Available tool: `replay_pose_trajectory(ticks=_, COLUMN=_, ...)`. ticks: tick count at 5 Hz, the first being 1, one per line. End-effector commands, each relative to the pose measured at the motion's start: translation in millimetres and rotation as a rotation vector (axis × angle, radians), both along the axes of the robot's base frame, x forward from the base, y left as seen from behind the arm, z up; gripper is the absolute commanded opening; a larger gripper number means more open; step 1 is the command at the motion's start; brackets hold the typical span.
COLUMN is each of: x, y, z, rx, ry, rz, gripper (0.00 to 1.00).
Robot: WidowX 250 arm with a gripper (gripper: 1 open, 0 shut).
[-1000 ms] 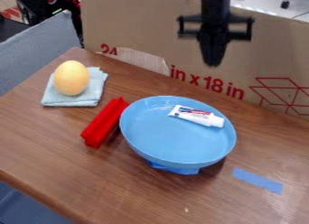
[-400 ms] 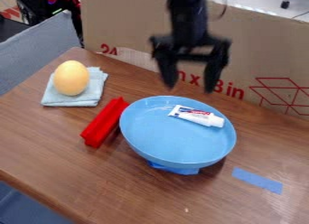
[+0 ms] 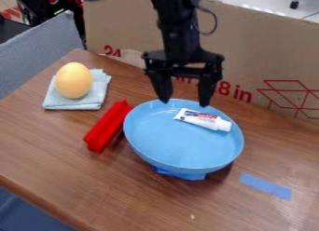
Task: Move the cloth to the right side of the table
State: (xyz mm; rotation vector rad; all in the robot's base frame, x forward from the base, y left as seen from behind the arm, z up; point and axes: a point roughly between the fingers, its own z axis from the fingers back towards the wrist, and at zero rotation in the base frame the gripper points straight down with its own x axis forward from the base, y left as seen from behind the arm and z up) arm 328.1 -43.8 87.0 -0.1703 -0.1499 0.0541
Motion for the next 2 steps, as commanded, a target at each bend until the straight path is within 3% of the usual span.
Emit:
replay_pose_trajectory(ticks=1, x=16.3, y=-2, z=-11.1, rx=0.005, ry=-0.078, rz=0.147, gripper=1.0)
replay_pose_trajectory(ticks=2, x=11.6, y=-15, z=-27.0, rx=0.019, ry=-0.116, rz=0.334, gripper=1.0)
